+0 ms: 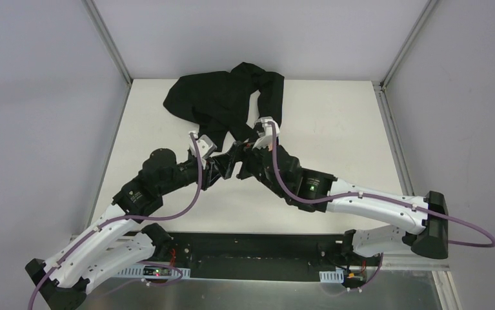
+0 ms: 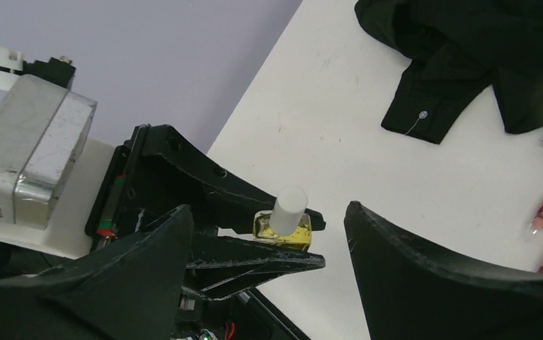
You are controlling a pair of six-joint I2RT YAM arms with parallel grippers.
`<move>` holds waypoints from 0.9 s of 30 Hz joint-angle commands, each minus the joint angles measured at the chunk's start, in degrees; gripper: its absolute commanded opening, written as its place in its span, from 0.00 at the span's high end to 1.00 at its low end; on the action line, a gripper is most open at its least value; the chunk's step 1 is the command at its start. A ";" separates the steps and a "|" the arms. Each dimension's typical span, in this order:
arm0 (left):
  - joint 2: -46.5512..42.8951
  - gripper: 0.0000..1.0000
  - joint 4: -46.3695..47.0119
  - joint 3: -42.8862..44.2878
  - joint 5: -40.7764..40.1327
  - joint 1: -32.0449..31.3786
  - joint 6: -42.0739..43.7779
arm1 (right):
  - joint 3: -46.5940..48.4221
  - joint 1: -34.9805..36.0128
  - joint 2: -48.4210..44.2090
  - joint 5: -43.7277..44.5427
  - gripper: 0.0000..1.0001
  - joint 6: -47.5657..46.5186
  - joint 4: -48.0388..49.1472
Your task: Paint the nails
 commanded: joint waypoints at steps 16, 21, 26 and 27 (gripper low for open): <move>7.49 1.00 5.31 7.69 35.14 1.29 -8.65 | -18.50 -19.53 -19.75 -51.47 0.25 -3.22 20.11; 7.43 1.00 6.56 7.68 38.12 1.29 -9.98 | -18.69 -19.45 -21.85 -54.42 0.33 -3.47 20.57; 8.11 1.00 7.59 7.64 40.37 1.28 -10.89 | -17.69 -19.47 -20.77 -54.34 0.43 -4.43 18.03; 8.23 1.00 7.74 7.54 40.72 1.29 -10.98 | -17.67 -19.41 -20.65 -54.10 0.43 -4.61 17.74</move>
